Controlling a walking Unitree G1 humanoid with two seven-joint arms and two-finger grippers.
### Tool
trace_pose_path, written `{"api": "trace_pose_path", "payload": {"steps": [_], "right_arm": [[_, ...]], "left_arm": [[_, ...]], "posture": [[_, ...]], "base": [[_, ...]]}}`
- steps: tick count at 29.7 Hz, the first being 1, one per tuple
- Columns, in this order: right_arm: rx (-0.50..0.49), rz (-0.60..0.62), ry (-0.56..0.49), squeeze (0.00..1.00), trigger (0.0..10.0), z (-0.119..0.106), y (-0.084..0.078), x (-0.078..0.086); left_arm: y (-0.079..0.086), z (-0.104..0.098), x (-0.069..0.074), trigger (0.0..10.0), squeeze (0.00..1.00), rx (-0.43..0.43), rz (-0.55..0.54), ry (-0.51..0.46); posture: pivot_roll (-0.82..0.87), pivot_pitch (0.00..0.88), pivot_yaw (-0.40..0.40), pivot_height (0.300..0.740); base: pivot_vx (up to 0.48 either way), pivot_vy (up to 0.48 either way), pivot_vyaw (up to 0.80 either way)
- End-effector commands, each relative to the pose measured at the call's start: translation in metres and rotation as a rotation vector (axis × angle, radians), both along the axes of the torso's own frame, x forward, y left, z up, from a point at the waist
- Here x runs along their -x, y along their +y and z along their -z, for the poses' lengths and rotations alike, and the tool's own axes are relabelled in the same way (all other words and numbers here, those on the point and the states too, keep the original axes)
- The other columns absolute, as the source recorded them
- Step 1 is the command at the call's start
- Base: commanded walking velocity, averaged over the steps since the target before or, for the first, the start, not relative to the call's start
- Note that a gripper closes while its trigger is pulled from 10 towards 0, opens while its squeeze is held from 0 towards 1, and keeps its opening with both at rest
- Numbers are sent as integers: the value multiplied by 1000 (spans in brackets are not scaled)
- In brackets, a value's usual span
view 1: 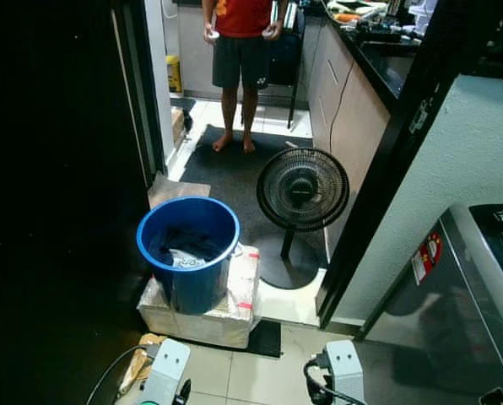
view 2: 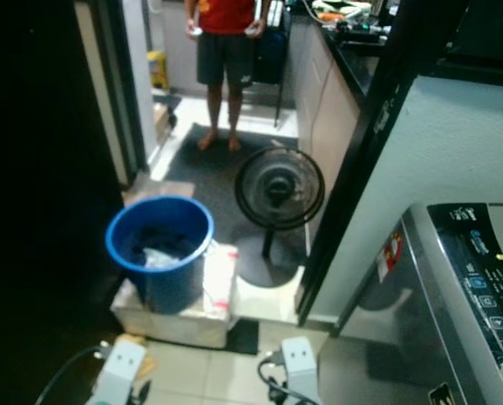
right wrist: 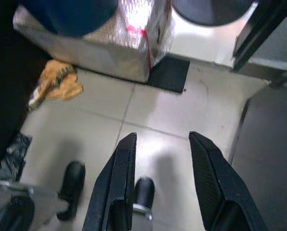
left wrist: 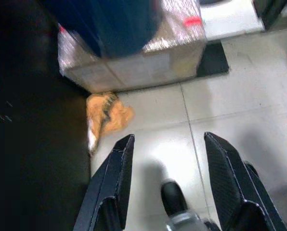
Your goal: Clothes washing
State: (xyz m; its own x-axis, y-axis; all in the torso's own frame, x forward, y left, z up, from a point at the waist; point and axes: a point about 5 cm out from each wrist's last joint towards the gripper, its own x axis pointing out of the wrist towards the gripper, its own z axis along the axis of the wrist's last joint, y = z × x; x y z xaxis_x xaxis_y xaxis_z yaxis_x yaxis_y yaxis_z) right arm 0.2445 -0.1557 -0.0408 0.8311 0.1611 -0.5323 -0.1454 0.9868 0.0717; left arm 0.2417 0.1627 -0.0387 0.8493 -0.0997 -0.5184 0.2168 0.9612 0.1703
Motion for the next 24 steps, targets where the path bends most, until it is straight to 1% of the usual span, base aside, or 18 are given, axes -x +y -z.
{"api": "trace_pose_path", "payload": {"steps": [1, 2, 3, 4, 5, 6, 7, 9, 10, 11, 14, 18, 21, 24], "right_arm": [[-12, 11, -16, 0, 10000, -2, 0, -2], [-12, 11, -16, 0, 10000, -2, 0, -2], [-41, 44, -49, 0, 10000, -7, -1, -7], [-92, 94, -69, 0, 10000, -10, -2, -9], [-92, 94, -69, 0, 10000, -10, -2, -9], [-123, 125, -72, 0, 10000, -9, -2, -8], [-147, 151, -61, 0, 10000, -5, 1, -3], [-148, 155, -55, 0, 10000, -4, 4, -1], [-158, 158, -55, 0, 10000, -3, 7, -1], [-158, 158, -55, 0, 10000, -3, 7, -1], [-176, 152, -53, 0, 10000, -3, 16, 0], [-176, 137, -51, 0, 10000, -3, 21, 0], [-144, 84, -51, 0, 10000, -4, 23, -1], [-119, 48, -50, 0, 10000, -4, 23, -1]], "left_arm": [[2, 0, 1, 10000, 0, 0, -10, -10], [2, 0, 1, 10000, 0, 0, -10, -10], [5, -7, -3, 10000, 0, -13, -1, -70], [10, -11, -3, 10000, 0, -23, 11, -103], [10, -11, -3, 10000, 0, -23, 11, -103], [12, -11, -1, 10000, 0, -31, 24, -105], [15, -7, 3, 10000, 0, -36, 32, -78], [16, -6, 4, 10000, 0, -45, 43, -65], [17, -6, 3, 10000, 0, -55, 53, -63], [17, -6, 3, 10000, 0, -55, 53, -63], [20, -8, 0, 10000, 0, -70, 64, -56], [22, -9, -3, 10000, 0, -86, 64, -56], [20, -13, -9, 10000, 0, -88, 57, -61], [18, -14, -12, 10000, 0, -80, 47, -64]], "posture": [[22, 8, -1, 740], [22, 8, -1, 740], [20, 9, 8, 740], [9, 11, 42, 740], [9, 11, 42, 740], [2, 12, 56, 740], [-6, 17, 84, 740], [-6, 17, 84, 740], [-16, 21, 103, 740], [-16, 21, 103, 740], [-28, 24, 124, 740], [-32, 23, 129, 740], [-38, 13, 112, 740], [-38, 8, 100, 740]], "base": [[0, 0, 0], [0, 0, 0], [0, 0, 0], [0, 0, 0], [0, 0, 0], [0, 0, 0], [0, 0, 0], [0, 0, 0], [0, 0, 0], [0, 0, 0], [0, 0, 0], [0, 0, 0], [0, 0, 0], [0, 0, 0]]}}
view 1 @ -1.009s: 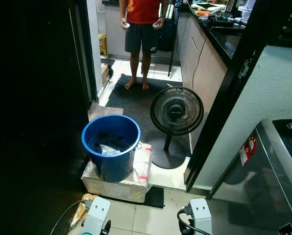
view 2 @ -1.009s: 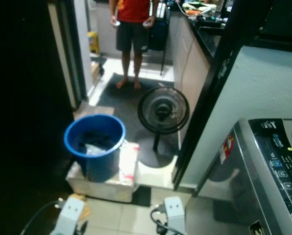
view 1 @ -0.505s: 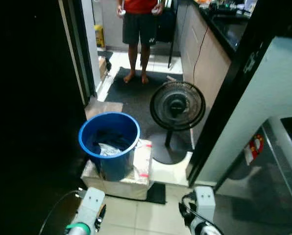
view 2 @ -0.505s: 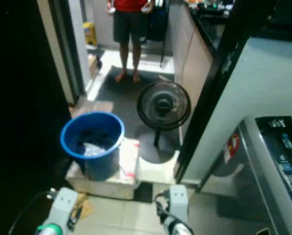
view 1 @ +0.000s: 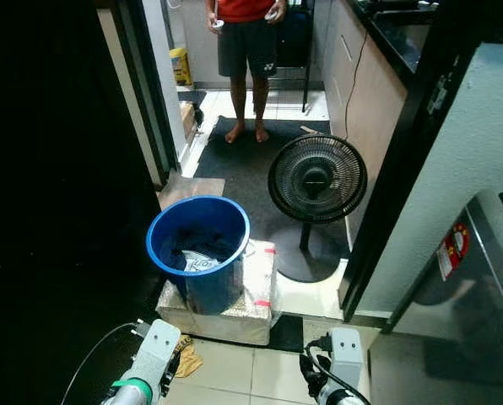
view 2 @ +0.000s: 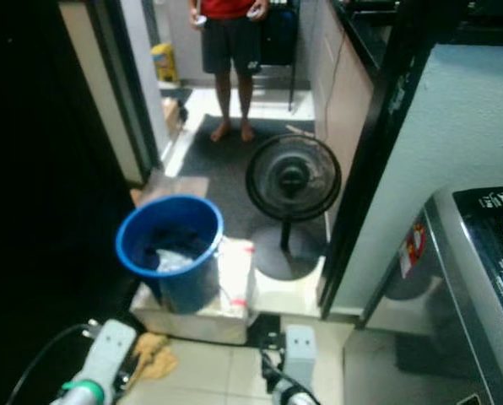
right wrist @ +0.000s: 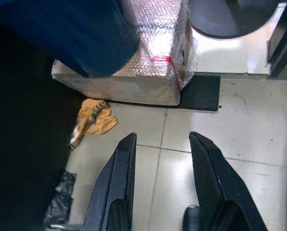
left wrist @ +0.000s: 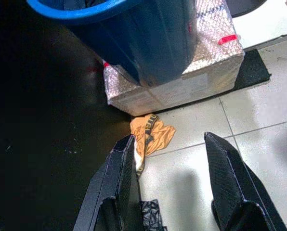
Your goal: Clothes washing
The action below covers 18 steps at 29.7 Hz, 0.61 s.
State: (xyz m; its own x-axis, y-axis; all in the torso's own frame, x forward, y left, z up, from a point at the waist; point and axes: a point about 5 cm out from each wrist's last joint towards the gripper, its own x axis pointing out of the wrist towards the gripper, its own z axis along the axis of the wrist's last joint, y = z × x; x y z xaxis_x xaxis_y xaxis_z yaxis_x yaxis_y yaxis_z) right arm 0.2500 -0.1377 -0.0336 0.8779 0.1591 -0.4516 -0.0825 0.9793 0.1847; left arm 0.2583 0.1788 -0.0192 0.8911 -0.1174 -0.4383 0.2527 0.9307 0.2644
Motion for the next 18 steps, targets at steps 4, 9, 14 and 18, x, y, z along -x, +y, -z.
{"api": "trace_pose_path", "payload": {"steps": [4, 9, 14, 18], "right_arm": [[25, -48, 10, 0, 10000, 2, 5, 3], [25, -51, -12, 0, 10000, -2, 6, -2], [21, -50, -38, 0, 10000, -6, 7, -6], [23, -49, -46, 0, 10000, -8, 7, -8]], "left_arm": [[-1, 6, 5, 10000, 0, 10, -26, 39], [-3, 8, 7, 10000, 0, 28, -48, 40], [-4, 8, 8, 10000, 0, 40, -57, 30], [-6, 6, 6, 10000, 0, 47, -56, 19]], "posture": [[-34, 5, 84, 740], [-23, 19, 63, 740], [-22, 21, 52, 740], [-23, 20, 51, 740]], "base": [[0, 0, 0], [0, 0, 0], [0, 0, 0], [271, 0, 0]]}}
